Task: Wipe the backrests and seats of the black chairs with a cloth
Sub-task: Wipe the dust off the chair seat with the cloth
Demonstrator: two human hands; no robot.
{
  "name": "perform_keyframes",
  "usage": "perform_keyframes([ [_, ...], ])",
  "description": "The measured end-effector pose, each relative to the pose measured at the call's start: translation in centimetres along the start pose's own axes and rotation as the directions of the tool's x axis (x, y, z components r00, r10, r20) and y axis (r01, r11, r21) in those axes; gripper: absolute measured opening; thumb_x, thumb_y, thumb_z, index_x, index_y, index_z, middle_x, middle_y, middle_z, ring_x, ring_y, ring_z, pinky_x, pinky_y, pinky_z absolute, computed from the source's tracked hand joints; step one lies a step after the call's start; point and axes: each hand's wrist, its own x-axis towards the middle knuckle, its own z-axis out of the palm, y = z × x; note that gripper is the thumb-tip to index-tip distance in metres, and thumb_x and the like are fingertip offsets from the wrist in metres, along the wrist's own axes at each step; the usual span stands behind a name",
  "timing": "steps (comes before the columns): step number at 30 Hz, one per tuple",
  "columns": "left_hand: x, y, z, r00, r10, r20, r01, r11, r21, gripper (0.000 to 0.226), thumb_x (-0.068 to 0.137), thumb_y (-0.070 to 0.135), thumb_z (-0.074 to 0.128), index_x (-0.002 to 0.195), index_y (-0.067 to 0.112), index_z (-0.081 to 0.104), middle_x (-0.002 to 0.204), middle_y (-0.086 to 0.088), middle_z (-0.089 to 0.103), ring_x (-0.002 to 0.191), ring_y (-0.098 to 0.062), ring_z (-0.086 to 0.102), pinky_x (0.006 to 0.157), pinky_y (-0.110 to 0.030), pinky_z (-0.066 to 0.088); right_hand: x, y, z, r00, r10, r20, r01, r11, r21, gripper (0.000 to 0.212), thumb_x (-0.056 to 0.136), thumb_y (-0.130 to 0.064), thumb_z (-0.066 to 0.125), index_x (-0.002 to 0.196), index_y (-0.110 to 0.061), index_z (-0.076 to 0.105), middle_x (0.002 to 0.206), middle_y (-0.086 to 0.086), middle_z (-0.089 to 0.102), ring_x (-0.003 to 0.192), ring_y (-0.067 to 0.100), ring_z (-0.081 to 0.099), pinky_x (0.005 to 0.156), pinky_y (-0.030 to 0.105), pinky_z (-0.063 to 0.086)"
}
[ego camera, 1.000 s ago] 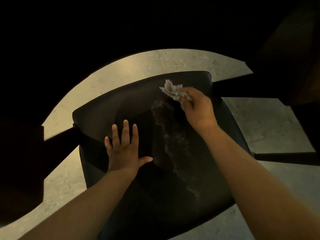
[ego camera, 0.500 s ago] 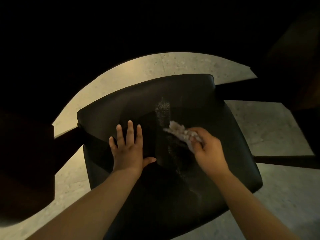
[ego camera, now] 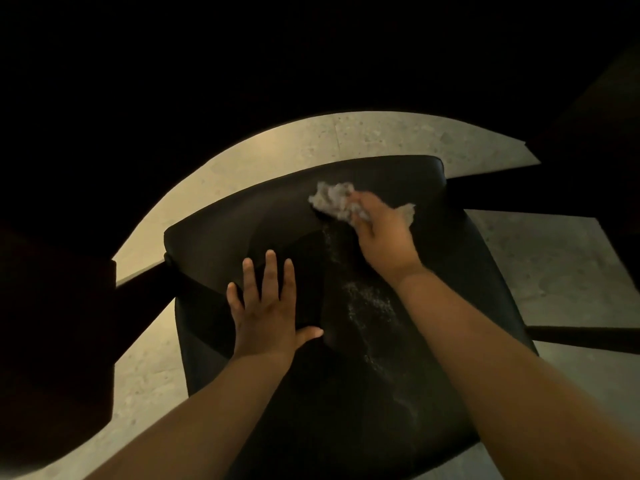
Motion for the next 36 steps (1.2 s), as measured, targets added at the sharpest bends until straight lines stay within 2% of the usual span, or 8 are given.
perform_keyframes([
  [4, 0.0, 0.0, -0.2, 1.0, 0.002, 0.012, -0.002, 1.0, -0.018, 0.112, 0.082, 0.073, 0.051, 0.152, 0.022, -0.02, 0.155, -0.008, -0.034, 0.143, -0.039, -0.029, 0.118, -0.058, -0.001, -5.9, 1.2, -0.4, 0.991, -0.08, 0.11, 0.067, 0.991, 0.112, 0.028, 0.095, -0.01, 0.054, 0.115, -0.029, 0.06, 0.105, -0.012, 0.064, 0.095, -0.002, 0.062, 0.079, 0.011, 0.048],
  [12, -0.1, -0.2, -0.2, 1.0, 0.017, -0.007, -0.018, 1.0, -0.008, 0.112, 0.082, 0.074, 0.049, 0.151, 0.021, -0.022, 0.156, -0.009, -0.033, 0.143, -0.04, -0.027, 0.117, -0.058, -0.001, 1.9, -1.2, -1.7, 0.983, -0.083, -0.163, 0.102, 0.989, 0.107, 0.022, 0.098, -0.012, 0.05, 0.116, -0.019, 0.061, 0.104, -0.005, 0.062, 0.091, 0.004, 0.06, 0.08, 0.024, 0.052],
  [15, -0.1, -0.4, 0.0, 0.999, 0.026, -0.025, -0.026, 0.999, -0.028, 0.111, 0.082, 0.074, 0.048, 0.152, 0.023, -0.021, 0.156, -0.008, -0.032, 0.144, -0.039, -0.026, 0.117, -0.057, -0.002, 3.5, -1.2, 0.1, 0.997, -0.018, -0.074, 0.02, 1.0, 0.019, 0.026, 0.1, -0.014, 0.048, 0.123, -0.017, 0.058, 0.108, -0.006, 0.06, 0.096, 0.005, 0.055, 0.078, 0.017, 0.046],
  [19, -0.2, -0.8, 0.3, 0.998, 0.04, -0.043, -0.044, 0.996, -0.08, 0.112, 0.081, 0.075, 0.048, 0.15, 0.025, -0.025, 0.154, -0.003, -0.038, 0.142, -0.034, -0.033, 0.117, -0.054, -0.006, -1.4, 0.9, 1.0, 0.997, -0.061, 0.039, 0.058, 0.995, 0.083, 0.032, 0.097, -0.008, 0.051, 0.126, -0.016, 0.06, 0.124, -0.001, 0.062, 0.113, 0.008, 0.058, 0.099, 0.022, 0.046],
  [24, -0.7, -1.7, 0.3, 0.993, 0.069, -0.095, -0.086, 0.979, -0.185, 0.112, 0.08, 0.077, 0.046, 0.15, 0.024, -0.024, 0.154, 0.002, -0.037, 0.141, -0.026, -0.035, 0.118, -0.048, -0.011, -5.5, 1.0, -1.3, 0.998, -0.049, 0.046, 0.042, 0.988, 0.151, 0.023, 0.094, -0.01, 0.057, 0.109, -0.026, 0.065, 0.097, -0.021, 0.061, 0.095, -0.007, 0.06, 0.079, 0.009, 0.048],
  [28, -1.3, -2.2, 0.2, 0.982, 0.09, -0.166, -0.131, 0.958, -0.255, 0.097, 0.085, 0.072, 0.035, 0.154, 0.023, -0.013, 0.159, 0.0, -0.028, 0.141, -0.02, -0.032, 0.114, -0.041, -0.016, -0.1, -2.0, -0.6, 0.99, -0.127, -0.052, 0.131, 0.988, 0.083, 0.025, 0.095, -0.01, 0.055, 0.118, -0.016, 0.064, 0.111, -0.007, 0.065, 0.101, 0.003, 0.061, 0.091, 0.022, 0.051],
  [32, -1.7, -2.9, 0.7, 0.965, 0.052, -0.259, -0.107, 0.974, -0.202, 0.087, 0.085, 0.067, 0.029, 0.155, 0.018, 0.014, 0.164, -0.006, 0.0, 0.148, -0.028, -0.011, 0.117, -0.048, -0.005, 2.3, -3.4, 2.5, 0.992, -0.083, 0.093, 0.076, 0.995, 0.071, 0.028, 0.097, -0.01, 0.053, 0.123, -0.015, 0.062, 0.125, 0.003, 0.062, 0.117, 0.015, 0.056, 0.101, 0.025, 0.043],
  [36, -1.8, -3.5, 0.4, 0.983, 0.002, -0.182, -0.045, 0.971, -0.233, 0.079, 0.094, 0.063, 0.032, 0.156, 0.023, 0.006, 0.163, 0.0, -0.012, 0.148, -0.026, -0.017, 0.12, -0.046, -0.003, -4.3, -1.0, 1.9, 0.967, -0.076, 0.242, 0.059, 0.995, 0.075, 0.033, 0.095, -0.008, 0.055, 0.119, -0.03, 0.061, 0.122, -0.017, 0.056, 0.114, -0.006, 0.051, 0.101, 0.016, 0.041],
])
